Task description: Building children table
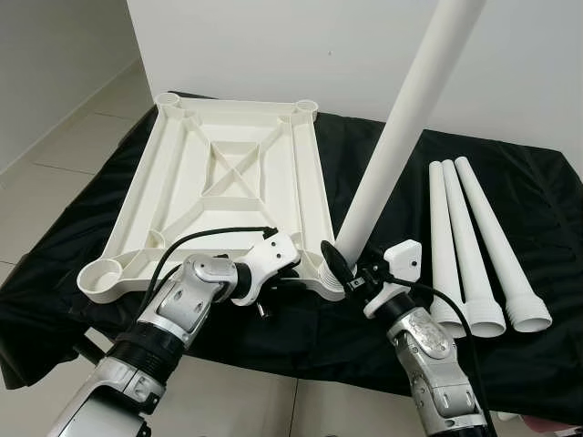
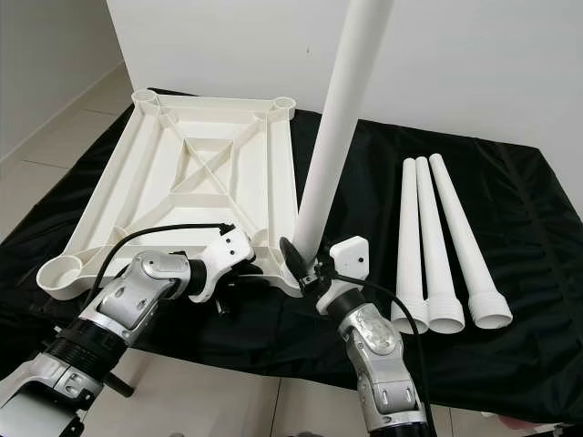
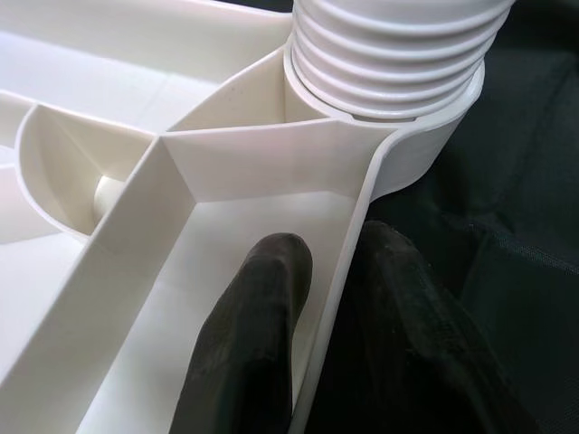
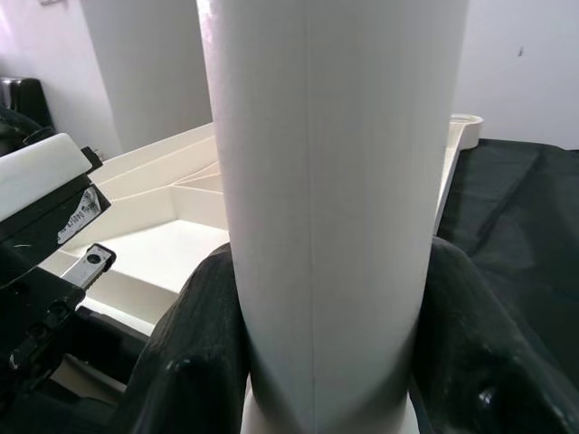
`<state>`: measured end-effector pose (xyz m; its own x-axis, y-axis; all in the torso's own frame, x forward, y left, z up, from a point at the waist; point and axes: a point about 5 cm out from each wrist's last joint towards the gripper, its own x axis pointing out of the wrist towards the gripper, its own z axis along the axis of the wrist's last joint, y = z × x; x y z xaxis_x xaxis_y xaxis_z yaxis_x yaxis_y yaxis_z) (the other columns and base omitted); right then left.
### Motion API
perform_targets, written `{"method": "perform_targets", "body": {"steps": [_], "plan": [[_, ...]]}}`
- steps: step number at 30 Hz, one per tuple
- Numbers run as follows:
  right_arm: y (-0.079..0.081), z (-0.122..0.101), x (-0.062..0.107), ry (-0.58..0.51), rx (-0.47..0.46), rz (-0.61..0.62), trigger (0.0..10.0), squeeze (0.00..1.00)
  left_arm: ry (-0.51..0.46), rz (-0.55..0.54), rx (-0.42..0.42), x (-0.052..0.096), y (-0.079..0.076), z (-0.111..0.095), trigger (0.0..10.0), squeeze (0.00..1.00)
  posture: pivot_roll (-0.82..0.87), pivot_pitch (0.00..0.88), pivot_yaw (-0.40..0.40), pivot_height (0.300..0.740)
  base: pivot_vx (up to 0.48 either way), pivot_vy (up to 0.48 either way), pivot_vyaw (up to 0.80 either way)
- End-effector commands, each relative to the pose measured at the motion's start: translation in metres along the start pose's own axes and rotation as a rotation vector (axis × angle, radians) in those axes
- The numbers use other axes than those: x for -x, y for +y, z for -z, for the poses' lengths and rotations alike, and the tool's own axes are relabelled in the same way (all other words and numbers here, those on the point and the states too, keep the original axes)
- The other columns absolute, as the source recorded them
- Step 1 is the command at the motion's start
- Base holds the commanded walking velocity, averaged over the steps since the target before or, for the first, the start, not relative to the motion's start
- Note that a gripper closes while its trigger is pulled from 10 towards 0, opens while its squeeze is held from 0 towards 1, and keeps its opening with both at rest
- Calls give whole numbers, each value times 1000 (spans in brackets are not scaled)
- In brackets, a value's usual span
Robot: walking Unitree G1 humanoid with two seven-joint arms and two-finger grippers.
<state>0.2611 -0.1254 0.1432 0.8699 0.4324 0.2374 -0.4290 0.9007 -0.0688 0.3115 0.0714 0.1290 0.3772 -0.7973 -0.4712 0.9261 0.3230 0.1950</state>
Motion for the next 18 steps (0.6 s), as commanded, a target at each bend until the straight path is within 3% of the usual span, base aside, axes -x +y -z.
{"method": "perform_targets", "body": {"steps": [1, 18], "plan": [[0, 4, 1, 23, -2, 15, 10000, 0, -28, -48, -20, 1, 7, -11, 10000, 0, -74, 39, -6, 740, 0, 0, 0], [-4, 7, -2, 31, 16, 110, 10000, 0, -73, -52, 12, -11, 4, -24, 10000, 0, -80, 47, 6, 740, 0, 0, 0]]}}
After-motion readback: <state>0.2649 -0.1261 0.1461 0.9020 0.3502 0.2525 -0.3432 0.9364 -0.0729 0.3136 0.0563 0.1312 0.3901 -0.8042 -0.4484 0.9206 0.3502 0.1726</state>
